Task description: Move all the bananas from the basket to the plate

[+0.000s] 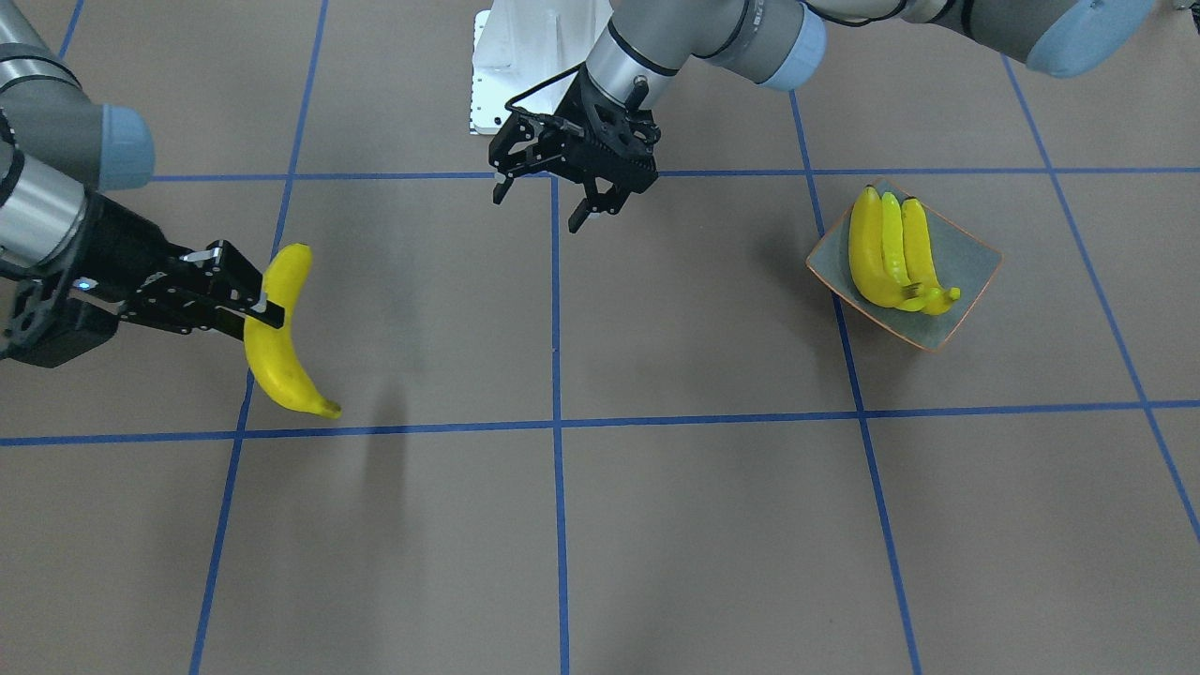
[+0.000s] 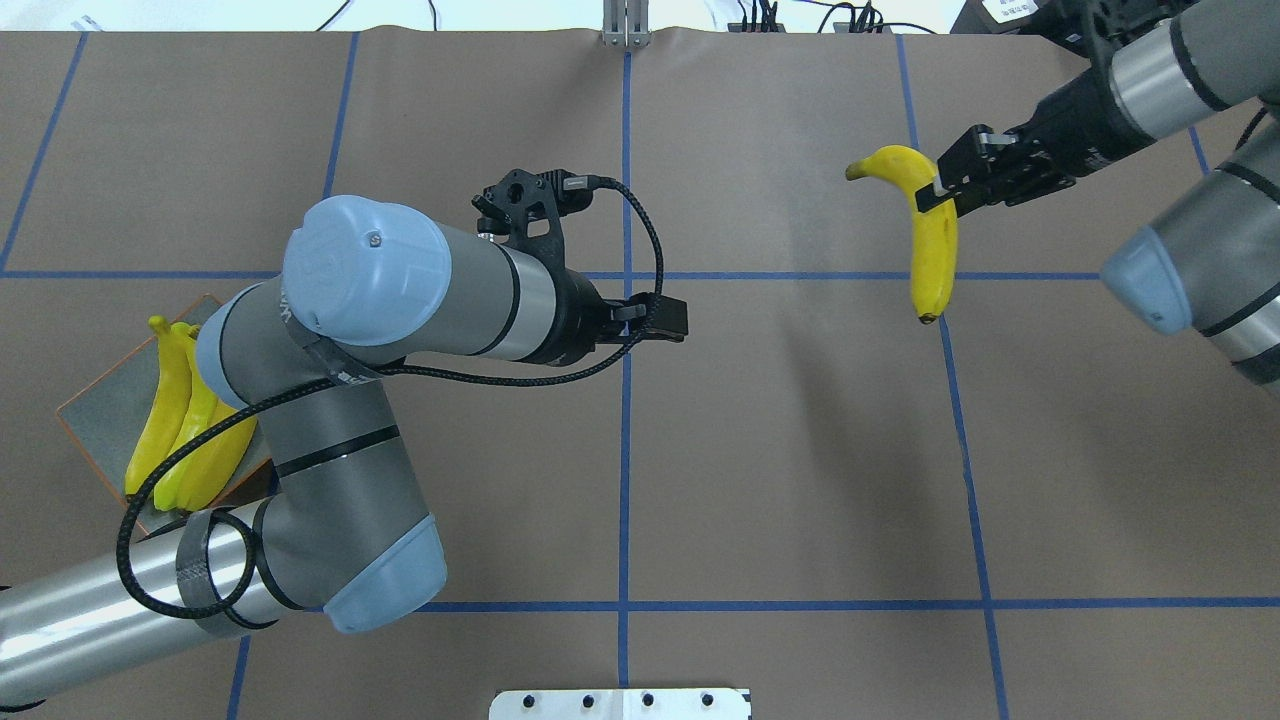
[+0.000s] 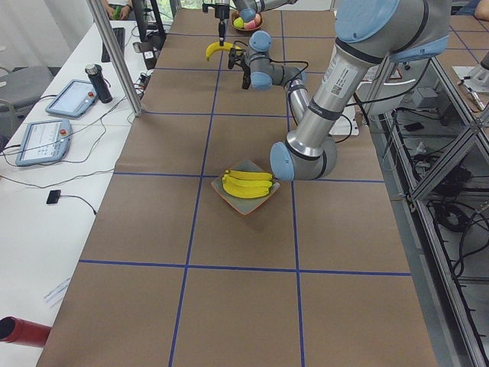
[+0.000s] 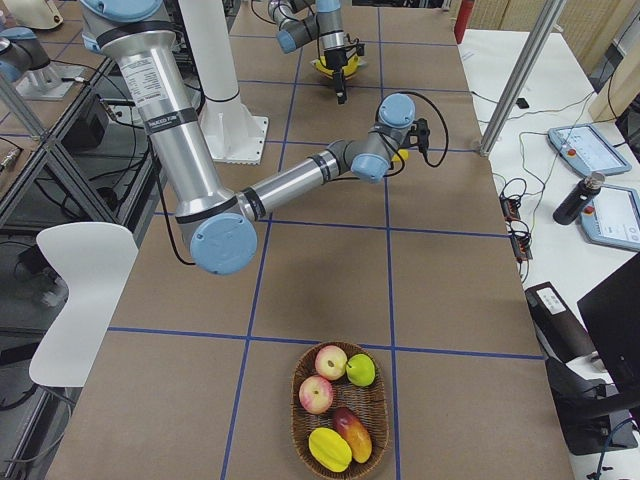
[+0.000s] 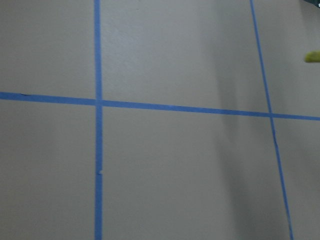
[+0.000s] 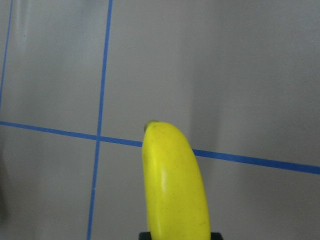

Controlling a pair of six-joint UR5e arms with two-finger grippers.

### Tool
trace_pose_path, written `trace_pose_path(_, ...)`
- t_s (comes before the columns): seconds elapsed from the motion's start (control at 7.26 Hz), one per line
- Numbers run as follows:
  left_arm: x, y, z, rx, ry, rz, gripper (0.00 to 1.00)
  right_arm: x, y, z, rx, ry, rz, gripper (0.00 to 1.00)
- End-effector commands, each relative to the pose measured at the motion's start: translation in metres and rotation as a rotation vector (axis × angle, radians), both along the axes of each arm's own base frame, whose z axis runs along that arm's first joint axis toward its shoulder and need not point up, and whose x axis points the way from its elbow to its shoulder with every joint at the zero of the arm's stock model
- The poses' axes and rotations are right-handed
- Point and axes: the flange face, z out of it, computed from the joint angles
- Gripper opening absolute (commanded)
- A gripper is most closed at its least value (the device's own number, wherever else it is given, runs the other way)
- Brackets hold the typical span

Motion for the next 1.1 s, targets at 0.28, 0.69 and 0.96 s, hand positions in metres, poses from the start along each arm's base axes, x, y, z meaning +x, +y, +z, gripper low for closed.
trace_pose_path(0.28,0.010,0.021,-0.040,0.033,0.058,0.036,1.00,-0.084,0.044,-0.073,-0.118,-0.059,0.007,0.00)
trace_pose_path(0.69,0.024,0.013,-0.028,0.032,0.051,0.032,1.00,-0.095,0.063,-0.088,-0.123,-0.080,-0.018,0.00)
trace_pose_path(0.96,0.029,0.011,-0.034,0.033,0.052,0.032,1.00,-0.096,0.073,-0.096,-0.112,-0.093,-0.030,0.00)
